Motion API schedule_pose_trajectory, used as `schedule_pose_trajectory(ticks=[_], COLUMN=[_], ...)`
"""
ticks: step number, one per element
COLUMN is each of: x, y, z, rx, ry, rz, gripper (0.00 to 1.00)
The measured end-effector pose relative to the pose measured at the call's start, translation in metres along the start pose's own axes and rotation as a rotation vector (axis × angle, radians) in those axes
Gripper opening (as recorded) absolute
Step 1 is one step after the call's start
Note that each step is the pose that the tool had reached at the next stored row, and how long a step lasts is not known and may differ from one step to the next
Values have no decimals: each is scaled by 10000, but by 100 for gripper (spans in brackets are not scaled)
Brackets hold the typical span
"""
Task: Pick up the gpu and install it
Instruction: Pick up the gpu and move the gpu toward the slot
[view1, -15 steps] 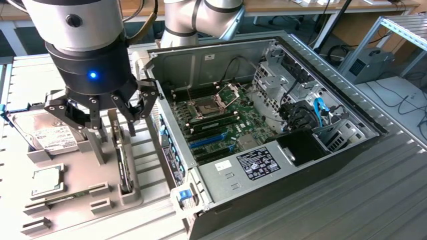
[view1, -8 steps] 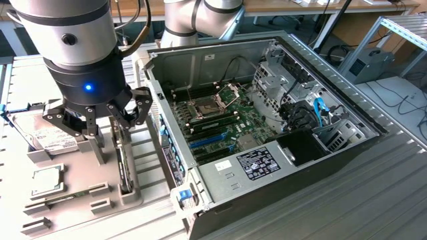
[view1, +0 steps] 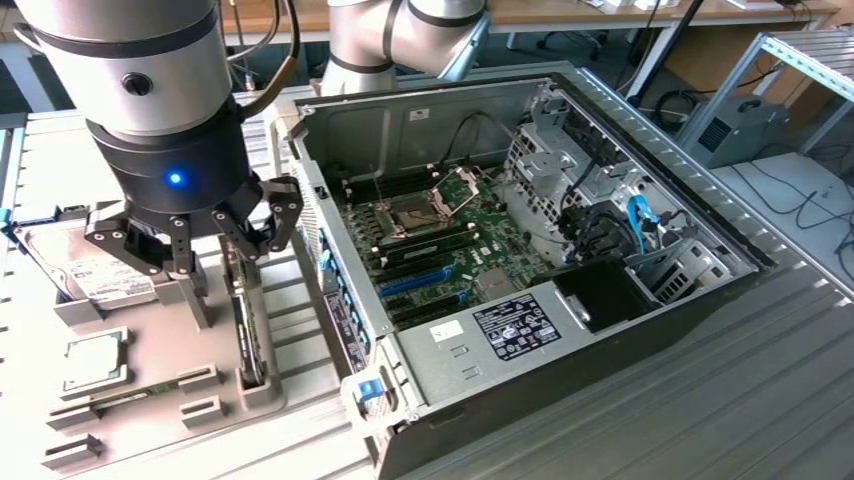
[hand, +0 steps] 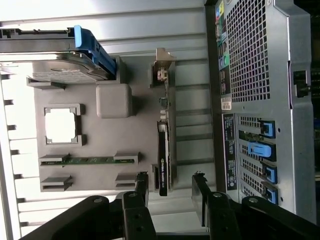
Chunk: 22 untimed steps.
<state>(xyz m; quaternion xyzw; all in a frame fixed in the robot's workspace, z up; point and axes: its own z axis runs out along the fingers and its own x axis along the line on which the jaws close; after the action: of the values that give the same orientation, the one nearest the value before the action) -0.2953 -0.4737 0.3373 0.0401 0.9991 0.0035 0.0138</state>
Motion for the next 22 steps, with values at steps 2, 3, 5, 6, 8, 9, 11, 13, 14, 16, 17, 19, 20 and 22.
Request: schedule_pose_trajectory(ticks=[2,3,5,6,8,9,11,13,14,16,17,19,20,22], x=[2,3,5,6,8,10,11,14,15,16,18,19,20,20], y=[0,0,0,0,1,8,24,48,54,64,71,81,85,90], z=[7,12,23,31,48,54,65,84,94,118,134,154,162,171], rx=[0,0,-1,0,0,2,4,7,7,11,20,28,35,50], ry=[0,0,0,1,1,2,1,0,-2,-1,0,-2,-3,-3], rz=[0,0,0,0,1,2,0,0,1,-1,0,0,-10,-87], gripper=[48,48,48,48,48,48,48,48,48,48,48,48,48,48])
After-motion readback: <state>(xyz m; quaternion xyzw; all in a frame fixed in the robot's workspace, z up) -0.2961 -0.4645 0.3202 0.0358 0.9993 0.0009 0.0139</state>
